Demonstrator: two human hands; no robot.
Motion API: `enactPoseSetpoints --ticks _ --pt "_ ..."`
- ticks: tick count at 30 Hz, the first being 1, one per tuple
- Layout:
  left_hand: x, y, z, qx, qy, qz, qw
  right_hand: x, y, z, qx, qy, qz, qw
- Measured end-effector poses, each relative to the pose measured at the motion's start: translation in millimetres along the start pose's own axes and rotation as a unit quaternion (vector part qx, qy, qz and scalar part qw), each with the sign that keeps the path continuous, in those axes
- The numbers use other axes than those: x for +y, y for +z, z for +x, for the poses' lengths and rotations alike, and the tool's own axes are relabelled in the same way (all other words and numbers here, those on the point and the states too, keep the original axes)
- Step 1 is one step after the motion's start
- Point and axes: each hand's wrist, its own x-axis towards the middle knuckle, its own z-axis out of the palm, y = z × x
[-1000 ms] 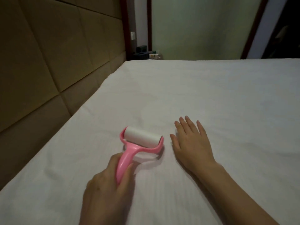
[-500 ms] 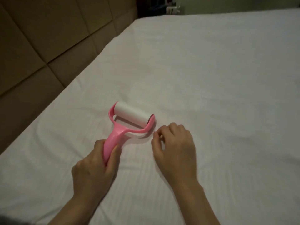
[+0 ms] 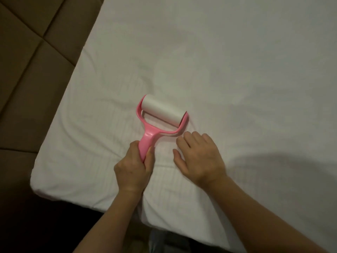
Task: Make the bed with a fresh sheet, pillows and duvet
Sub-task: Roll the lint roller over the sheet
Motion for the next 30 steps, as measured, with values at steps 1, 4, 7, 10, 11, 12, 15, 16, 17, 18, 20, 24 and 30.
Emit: enactPoseSetpoints --ticks 1,4,7,10,11,12,15,16,17,18,20,24,30 --pt "-3 4 1 0.003 0.002 -0.004 1.000 1 1 1 -0.001 -0.001 -0.003 1.000" --pt "-5 9 1 0.011 0.010 -0.004 1.000 1 -1 4 -0.022 0.004 -0.023 0.999" --pt "-6 8 3 -0.020 -0.009 -0.004 1.000 0 -2 8 -0.052 0.035 -0.015 0.998" --pt "-5 -1 6 -0.065 -0.022 -0.021 0.997 -1 -6 9 -0.049 0.062 0.005 0.997" --pt "-4 -4 6 -0.081 -0.022 -0.023 0.996 -2 -8 9 -0.059 0.063 -0.001 0.996" --pt "-4 -8 8 -0.099 -0.022 -0.024 0.995 -3 -10 10 -0.073 0.063 -0.009 0.995" --pt "-2 -19 10 -0.158 -0.034 -0.042 0.986 -6 -16 15 -0.109 0.069 -0.022 0.991" --pt "-2 -23 9 -0.178 -0.045 -0.052 0.982 -7 -18 17 -0.124 0.071 -0.017 0.990" --pt "-3 -27 10 -0.197 -0.056 -0.062 0.977 -8 -19 19 -0.136 0.072 -0.012 0.988" --pt "-4 -30 11 -0.219 -0.065 -0.071 0.971 -8 -21 22 -0.145 0.074 -0.011 0.987" --pt "-7 -36 12 -0.252 -0.064 -0.087 0.962 -9 -24 24 -0.154 0.082 -0.005 0.985" --pt "0 -52 21 -0.293 -0.083 -0.125 0.944 -15 -28 20 -0.160 0.117 0.011 0.980" --pt "38 -76 34 -0.340 -0.321 -0.294 0.834 -60 -27 35 -0.068 0.447 0.133 0.882"
